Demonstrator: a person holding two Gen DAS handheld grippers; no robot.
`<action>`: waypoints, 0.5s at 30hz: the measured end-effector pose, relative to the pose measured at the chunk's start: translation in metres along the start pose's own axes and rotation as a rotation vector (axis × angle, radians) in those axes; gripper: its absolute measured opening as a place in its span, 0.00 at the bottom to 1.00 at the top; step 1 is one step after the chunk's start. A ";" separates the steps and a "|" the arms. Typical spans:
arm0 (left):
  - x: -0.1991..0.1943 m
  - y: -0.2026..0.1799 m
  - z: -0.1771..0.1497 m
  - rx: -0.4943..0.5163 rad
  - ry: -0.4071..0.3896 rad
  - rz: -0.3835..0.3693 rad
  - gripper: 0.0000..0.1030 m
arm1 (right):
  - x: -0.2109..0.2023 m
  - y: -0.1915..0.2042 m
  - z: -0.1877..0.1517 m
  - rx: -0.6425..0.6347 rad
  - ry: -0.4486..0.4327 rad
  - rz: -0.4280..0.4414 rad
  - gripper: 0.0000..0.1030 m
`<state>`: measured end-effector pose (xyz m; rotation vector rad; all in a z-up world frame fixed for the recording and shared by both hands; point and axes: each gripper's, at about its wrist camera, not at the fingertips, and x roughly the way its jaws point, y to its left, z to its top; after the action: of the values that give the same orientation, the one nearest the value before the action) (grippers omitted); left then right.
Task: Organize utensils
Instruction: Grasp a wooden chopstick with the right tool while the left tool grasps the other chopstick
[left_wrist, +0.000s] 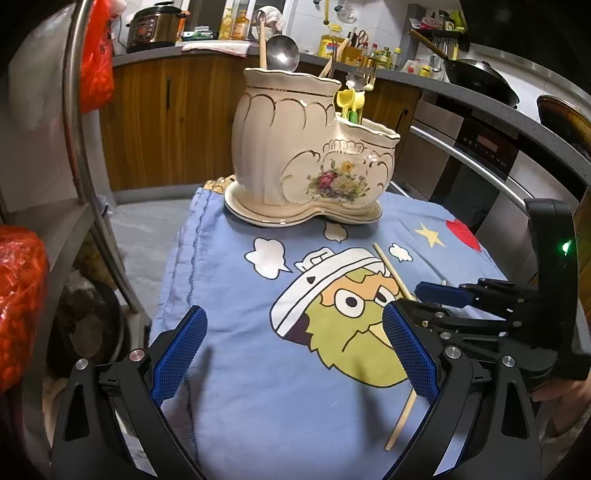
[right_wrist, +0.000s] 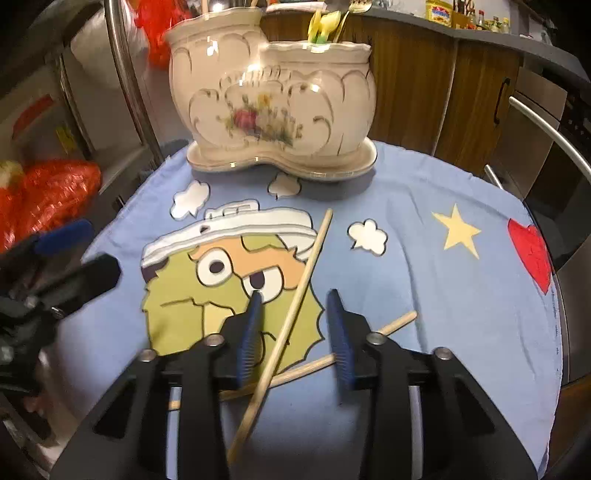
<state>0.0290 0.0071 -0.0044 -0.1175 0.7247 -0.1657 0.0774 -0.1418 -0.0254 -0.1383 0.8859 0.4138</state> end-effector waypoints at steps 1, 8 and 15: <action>0.000 0.000 -0.001 0.002 -0.002 0.001 0.92 | 0.000 0.001 0.000 -0.007 -0.003 0.004 0.25; 0.001 -0.006 -0.002 0.024 0.000 0.014 0.92 | -0.008 -0.007 -0.001 0.037 -0.023 0.043 0.05; 0.003 -0.042 -0.002 0.150 0.027 -0.049 0.90 | -0.043 -0.046 0.001 0.144 -0.113 0.046 0.05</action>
<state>0.0254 -0.0344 -0.0010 0.0096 0.7343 -0.2679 0.0726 -0.1965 0.0058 0.0380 0.8055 0.3958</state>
